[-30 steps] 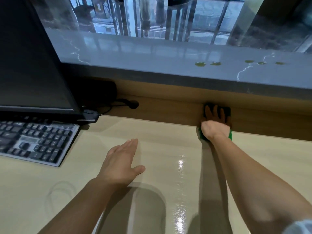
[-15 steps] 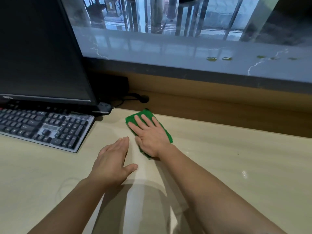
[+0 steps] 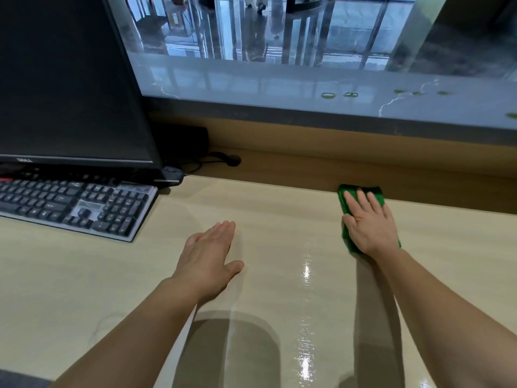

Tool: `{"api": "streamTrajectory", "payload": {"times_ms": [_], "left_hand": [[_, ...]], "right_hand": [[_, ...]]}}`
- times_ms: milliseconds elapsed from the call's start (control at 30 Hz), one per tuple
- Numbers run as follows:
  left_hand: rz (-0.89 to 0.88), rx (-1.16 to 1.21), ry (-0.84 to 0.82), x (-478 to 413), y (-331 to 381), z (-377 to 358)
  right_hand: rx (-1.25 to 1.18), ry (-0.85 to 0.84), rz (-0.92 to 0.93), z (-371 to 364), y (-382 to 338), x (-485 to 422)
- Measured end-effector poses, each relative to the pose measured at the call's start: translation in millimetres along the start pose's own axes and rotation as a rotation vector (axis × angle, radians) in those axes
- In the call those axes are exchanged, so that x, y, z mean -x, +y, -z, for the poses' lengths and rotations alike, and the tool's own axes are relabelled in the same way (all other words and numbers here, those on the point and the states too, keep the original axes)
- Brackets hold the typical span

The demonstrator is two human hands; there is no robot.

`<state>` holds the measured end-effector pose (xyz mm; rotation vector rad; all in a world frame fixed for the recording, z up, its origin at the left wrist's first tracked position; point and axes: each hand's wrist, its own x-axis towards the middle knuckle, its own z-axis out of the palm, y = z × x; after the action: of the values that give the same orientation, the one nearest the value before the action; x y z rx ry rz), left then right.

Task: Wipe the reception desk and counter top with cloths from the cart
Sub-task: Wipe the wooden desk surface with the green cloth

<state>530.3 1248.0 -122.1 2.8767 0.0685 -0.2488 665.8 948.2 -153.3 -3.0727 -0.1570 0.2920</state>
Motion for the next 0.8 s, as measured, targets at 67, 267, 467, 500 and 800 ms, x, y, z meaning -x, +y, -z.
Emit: {"api": "streamTrajectory", "payload": {"times_ms": [67, 267, 467, 500, 800], "left_hand": [[0.013, -0.006, 0.0, 8, -4, 0], [0.072, -0.013, 0.005, 35, -22, 2], [0.119, -0.025, 0.027, 62, -41, 7], [0.124, -0.028, 0.033, 66, -43, 8], [0.072, -0.032, 0.007, 81, -23, 11]], "right_hand": [[-0.043, 0.0, -0.068, -2, -12, 0], [-0.049, 0.008, -0.019, -14, -103, 20], [-0.006, -0.014, 0.393, -32, -214, 89], [0.013, -0.02, 0.458, -35, -222, 101], [0.044, -0.045, 0.511, -33, -155, 135]]}}
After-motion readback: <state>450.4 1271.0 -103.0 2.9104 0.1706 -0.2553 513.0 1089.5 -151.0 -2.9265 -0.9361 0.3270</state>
